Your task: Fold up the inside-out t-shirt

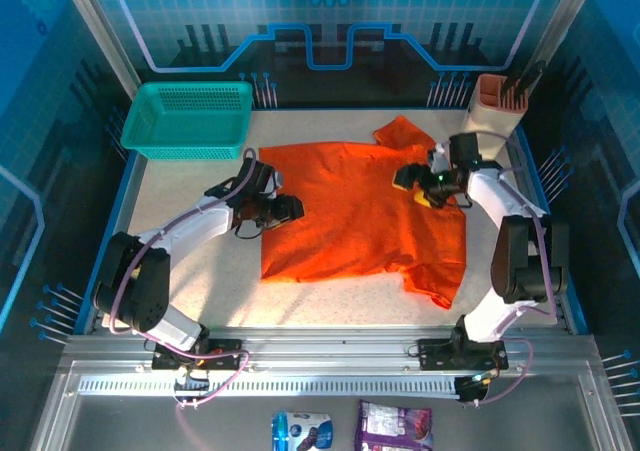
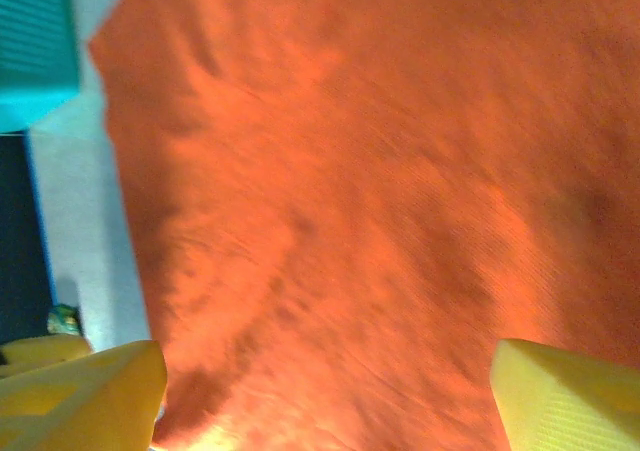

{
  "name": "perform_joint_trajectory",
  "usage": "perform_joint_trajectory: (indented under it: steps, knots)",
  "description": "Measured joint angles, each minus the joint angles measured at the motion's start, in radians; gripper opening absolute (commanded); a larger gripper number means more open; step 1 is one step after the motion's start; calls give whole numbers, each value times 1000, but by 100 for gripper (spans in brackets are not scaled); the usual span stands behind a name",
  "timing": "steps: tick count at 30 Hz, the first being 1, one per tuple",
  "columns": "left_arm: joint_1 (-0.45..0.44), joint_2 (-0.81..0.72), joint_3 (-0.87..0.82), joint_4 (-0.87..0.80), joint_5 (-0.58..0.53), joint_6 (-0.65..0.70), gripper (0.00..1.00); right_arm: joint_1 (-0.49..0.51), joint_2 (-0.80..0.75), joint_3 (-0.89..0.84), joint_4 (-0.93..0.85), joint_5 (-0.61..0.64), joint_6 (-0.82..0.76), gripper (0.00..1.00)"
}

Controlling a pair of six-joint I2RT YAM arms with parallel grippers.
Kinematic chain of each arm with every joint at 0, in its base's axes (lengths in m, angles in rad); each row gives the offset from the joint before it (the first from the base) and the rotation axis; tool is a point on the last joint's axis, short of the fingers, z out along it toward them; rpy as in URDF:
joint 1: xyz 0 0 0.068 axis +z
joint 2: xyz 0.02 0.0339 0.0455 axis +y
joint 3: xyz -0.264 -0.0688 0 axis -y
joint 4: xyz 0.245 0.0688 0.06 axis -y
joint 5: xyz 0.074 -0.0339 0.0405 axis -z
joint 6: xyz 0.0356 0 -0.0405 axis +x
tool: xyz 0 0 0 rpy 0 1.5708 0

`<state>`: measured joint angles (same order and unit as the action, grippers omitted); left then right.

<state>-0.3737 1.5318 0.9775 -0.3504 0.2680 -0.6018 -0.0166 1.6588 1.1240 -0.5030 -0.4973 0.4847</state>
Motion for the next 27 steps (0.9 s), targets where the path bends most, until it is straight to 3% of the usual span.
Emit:
perform_joint_trajectory:
  steps: [5, 10, 17, 24, 27]
  knots:
    - [1, 51, -37, 25, 2, -2, 49, -101, 11, -185, 93, -11, 9, 85]
    - [18, 110, -63, 35, 2, -2, 48, -140, 48, -223, 172, -27, 12, 83]
    - [150, 130, -106, 34, -14, 9, 49, -146, 50, -221, 180, -27, -5, 82]
    - [155, 29, -106, -16, -21, 24, 42, -130, -163, -260, 55, 60, -16, 82]
    - [113, -50, -110, -37, -27, 15, 29, -126, -283, -290, 2, 89, -16, 82]
